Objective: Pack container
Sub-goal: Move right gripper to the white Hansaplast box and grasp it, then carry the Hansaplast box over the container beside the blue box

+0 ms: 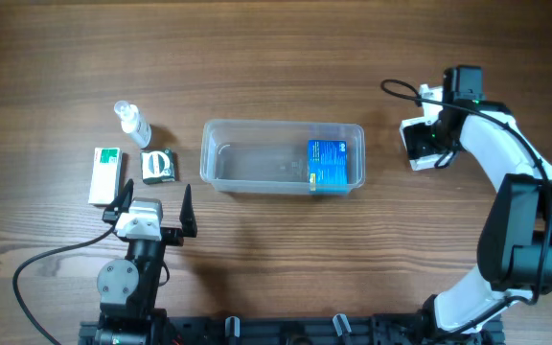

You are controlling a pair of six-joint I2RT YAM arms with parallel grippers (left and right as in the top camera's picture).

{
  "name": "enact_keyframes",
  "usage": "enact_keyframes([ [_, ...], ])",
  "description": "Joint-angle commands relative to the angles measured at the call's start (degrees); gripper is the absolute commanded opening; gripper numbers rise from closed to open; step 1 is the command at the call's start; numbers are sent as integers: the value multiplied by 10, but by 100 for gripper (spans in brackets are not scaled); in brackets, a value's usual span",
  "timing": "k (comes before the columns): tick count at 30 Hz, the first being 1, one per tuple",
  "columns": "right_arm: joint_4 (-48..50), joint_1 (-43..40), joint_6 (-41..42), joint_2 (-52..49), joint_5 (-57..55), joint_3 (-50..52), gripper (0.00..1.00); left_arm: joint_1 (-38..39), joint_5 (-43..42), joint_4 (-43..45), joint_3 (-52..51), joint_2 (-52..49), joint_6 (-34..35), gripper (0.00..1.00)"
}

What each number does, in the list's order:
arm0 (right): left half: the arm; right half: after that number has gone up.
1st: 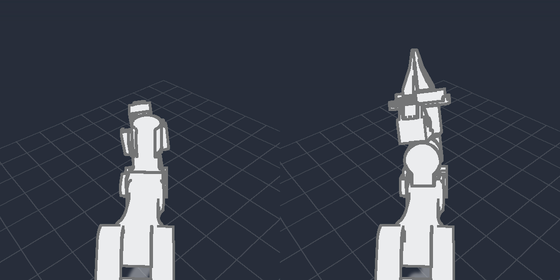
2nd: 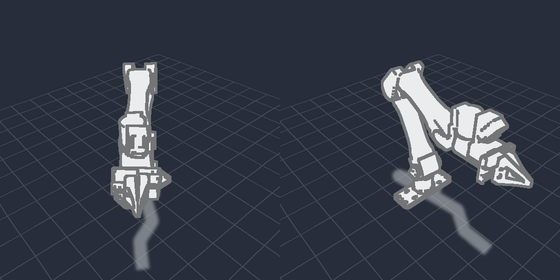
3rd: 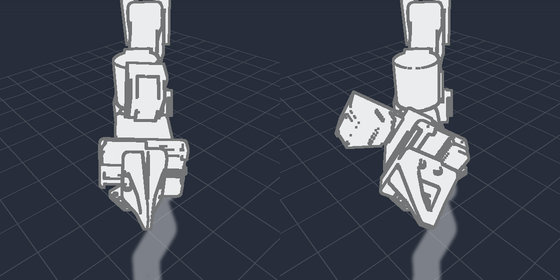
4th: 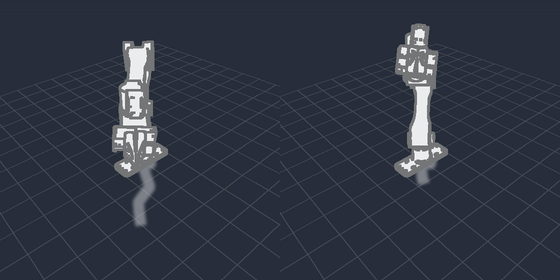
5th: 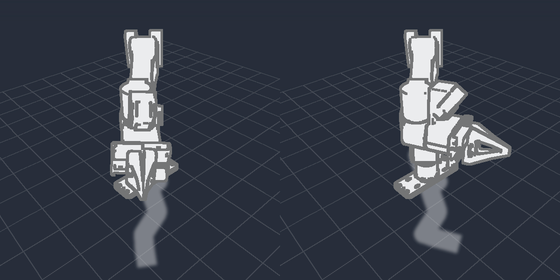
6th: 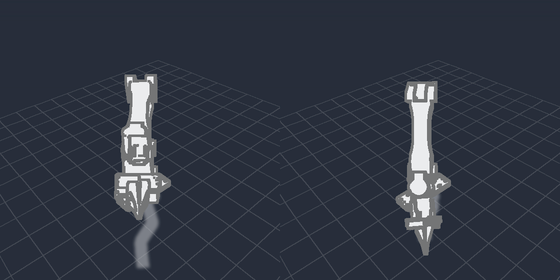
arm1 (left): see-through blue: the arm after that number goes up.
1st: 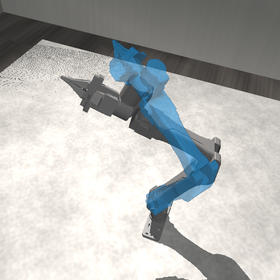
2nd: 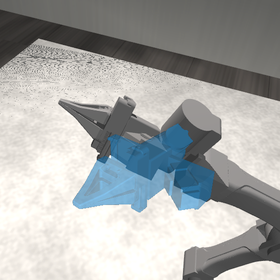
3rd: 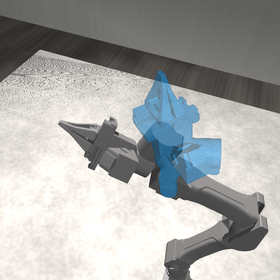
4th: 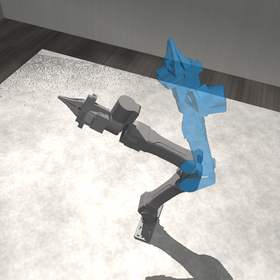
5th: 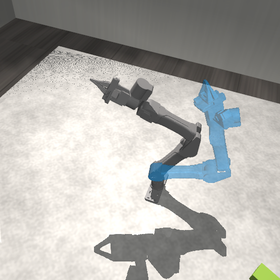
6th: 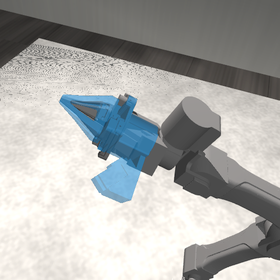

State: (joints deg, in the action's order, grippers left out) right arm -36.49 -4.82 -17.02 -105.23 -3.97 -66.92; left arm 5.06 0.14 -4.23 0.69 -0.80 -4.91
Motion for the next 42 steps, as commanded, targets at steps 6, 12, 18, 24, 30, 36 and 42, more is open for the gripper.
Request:
enact_keyframes([
  [6, -21, 23, 46, -13, -8, -25, 86, -4, 7, 2, -3, 4, -9, 100],
  [12, 21, 23, 56, -13, 17, 6, 100, -4, 7, 2, -4, 4, -9, 100],
  [18, 73, 22, 74, -13, 14, 35, 99, -4, 7, 2, -4, 4, -9, 100],
  [24, 82, 20, 82, -16, 14, 37, 92, -4, 7, 2, -4, 4, -9, 100],
  [30, 71, 8, 91, -35, 14, 37, 91, -4, 7, 2, -3, 4, -9, 100],
  [36, 59, 8, 97, -35, 14, 34, 79, -4, 7, 2, -4, 4, -9, 100],
  [42, -15, 8, 129, -15, 15, -32, 66, -4, 7, 2, -3, 4, -9, 100],
])
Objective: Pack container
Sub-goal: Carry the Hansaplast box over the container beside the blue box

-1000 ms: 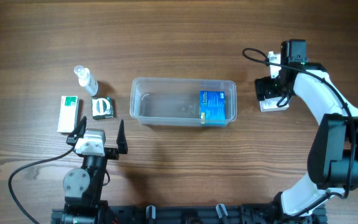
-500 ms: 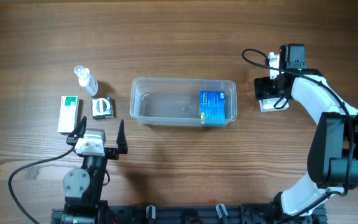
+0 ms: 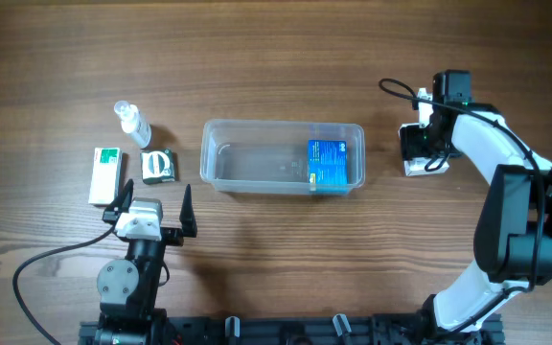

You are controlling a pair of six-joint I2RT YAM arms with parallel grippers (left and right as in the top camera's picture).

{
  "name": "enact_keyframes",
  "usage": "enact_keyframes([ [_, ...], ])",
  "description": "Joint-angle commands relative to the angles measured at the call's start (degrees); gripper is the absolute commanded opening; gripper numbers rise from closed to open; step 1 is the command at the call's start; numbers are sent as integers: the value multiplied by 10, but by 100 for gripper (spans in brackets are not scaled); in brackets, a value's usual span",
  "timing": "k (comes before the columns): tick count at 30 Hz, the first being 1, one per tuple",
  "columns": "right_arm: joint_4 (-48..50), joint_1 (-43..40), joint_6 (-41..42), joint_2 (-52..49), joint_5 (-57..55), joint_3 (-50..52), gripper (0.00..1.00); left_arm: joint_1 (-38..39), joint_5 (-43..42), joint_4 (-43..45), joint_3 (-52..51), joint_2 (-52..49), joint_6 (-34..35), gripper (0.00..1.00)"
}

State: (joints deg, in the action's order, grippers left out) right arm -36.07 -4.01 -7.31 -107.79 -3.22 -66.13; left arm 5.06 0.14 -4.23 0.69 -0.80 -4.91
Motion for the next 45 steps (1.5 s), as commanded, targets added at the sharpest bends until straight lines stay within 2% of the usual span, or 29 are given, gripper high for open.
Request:
enact_keyframes([
  [1, -36, 0, 45, 17, 7, -57, 66, -4, 7, 2, -4, 4, -9, 100],
  [6, -148, 27, 98, 56, 57, -179, 67, -4, 7, 2, -4, 4, -9, 100],
  [10, -224, 100, 138, 76, 61, -267, 68, -4, 7, 2, -3, 4, -9, 100],
  [12, -245, 151, 189, 89, 61, -299, 68, -4, 7, 2, -4, 4, -9, 100],
  [19, -230, 318, 346, 108, 53, -308, 67, -4, 7, 2, -3, 4, -9, 100],
  [25, -230, 426, 412, 56, 7, -308, 68, -4, 7, 2, -4, 4, -9, 100],
  [29, -224, 458, 431, 11, -2, -307, 68, -4, 7, 2, -3, 4, -9, 100],
  [38, -220, 462, 450, -81, -4, -304, 68, -4, 7, 2, -4, 4, -9, 100],
  [45, -221, 462, 450, -96, -19, -297, 68, -4, 7, 2, -4, 4, -9, 100],
])
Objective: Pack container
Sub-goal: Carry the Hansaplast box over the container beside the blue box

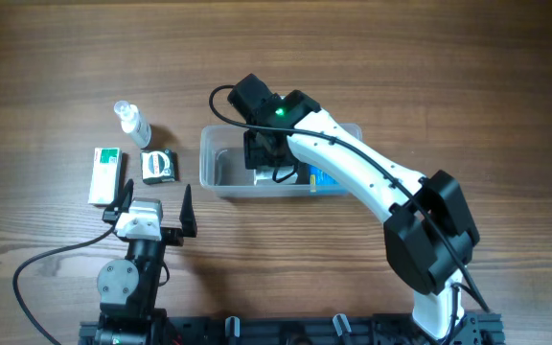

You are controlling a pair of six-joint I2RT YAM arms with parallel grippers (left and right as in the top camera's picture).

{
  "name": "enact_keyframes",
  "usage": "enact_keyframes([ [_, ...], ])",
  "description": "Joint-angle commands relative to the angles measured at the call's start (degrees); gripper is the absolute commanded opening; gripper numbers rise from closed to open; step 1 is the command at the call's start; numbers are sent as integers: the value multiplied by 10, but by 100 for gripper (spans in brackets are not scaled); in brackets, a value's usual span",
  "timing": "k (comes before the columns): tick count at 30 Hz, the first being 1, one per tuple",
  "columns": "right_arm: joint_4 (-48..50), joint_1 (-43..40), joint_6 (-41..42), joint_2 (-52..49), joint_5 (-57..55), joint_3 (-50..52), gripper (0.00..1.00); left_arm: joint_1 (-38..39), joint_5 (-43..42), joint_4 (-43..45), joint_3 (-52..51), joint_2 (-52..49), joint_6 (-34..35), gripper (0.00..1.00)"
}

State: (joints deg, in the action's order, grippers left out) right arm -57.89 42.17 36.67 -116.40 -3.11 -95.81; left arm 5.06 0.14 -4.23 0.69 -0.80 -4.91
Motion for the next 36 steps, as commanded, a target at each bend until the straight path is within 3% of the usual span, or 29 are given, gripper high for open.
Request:
enact_keyframes([
  [1, -4, 0, 10, -9, -21, -1, 68, -4, 7, 2, -4, 4, -9, 99],
  [7, -26, 0, 10, -13, -65, 0, 71, -4, 7, 2, -3, 4, -9, 100],
  [26, 57, -22, 8, -14, -63, 77, 72, -4, 7, 2, -4, 4, -9, 100],
  [36, 58, -22, -7, -14, -63, 78, 81, -4, 7, 2, -4, 4, -9, 100],
])
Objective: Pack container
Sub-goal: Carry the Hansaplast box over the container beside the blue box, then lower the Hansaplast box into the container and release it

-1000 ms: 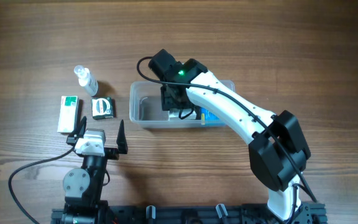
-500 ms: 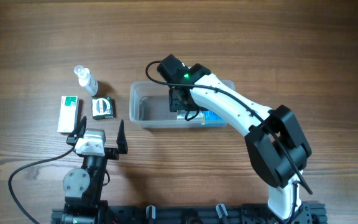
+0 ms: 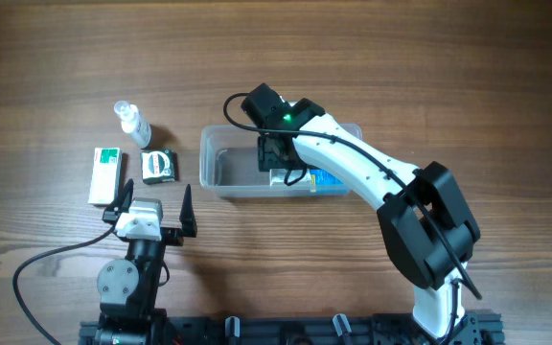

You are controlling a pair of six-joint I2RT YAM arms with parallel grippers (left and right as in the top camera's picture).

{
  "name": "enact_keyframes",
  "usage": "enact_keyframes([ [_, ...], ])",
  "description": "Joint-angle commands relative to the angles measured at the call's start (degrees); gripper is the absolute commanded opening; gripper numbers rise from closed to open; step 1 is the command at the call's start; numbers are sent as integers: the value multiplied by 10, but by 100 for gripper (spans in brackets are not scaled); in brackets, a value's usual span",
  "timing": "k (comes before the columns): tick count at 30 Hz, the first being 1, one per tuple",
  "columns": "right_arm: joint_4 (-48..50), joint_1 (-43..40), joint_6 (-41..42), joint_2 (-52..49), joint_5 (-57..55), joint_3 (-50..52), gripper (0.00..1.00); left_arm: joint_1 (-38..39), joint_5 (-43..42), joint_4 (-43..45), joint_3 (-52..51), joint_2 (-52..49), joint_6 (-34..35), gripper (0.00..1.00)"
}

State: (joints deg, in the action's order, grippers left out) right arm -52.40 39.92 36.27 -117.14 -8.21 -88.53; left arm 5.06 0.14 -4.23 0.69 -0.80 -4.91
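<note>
The clear plastic container (image 3: 220, 163) lies at the table's middle. A blue packet (image 3: 332, 179) rests at its right end, partly covered by my right arm. Reaching down into the container's middle, my right gripper (image 3: 279, 169) is shut on a small white box (image 3: 280, 178), of which only an edge shows below the fingers. Left of the container lie a small clear spray bottle (image 3: 132, 122), a dark green packet (image 3: 159, 165) and a white box with a green end (image 3: 105, 175). My left gripper (image 3: 153, 204) stands open near the front edge, below those items, holding nothing.
The right arm's white links run diagonally from the container to the front right. A black cable trails from the left arm's base to the front left. Bare wood shows behind and to the right of the container.
My right gripper, with the white box, has shifted a little to the right inside the container, from its left half to its middle. The left arm has not moved.
My right gripper first hung at a white box on the table right of the container, then sat down over it there. Later it was in the container's left half with the white box, and now it holds it at the container's middle. The left-hand items stayed put.
</note>
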Motion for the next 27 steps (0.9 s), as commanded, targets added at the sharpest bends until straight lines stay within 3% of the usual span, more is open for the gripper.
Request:
enact_keyframes([
  [1, 3, 0, -3, -7, -12, 5, 81, -4, 7, 2, -4, 4, -9, 100],
  [19, -13, -40, -33, -2, -31, 0, 72, -4, 7, 2, -4, 4, -9, 100],
  [27, -15, -42, -64, 7, -34, -40, 75, -4, 7, 2, -4, 4, -9, 100],
])
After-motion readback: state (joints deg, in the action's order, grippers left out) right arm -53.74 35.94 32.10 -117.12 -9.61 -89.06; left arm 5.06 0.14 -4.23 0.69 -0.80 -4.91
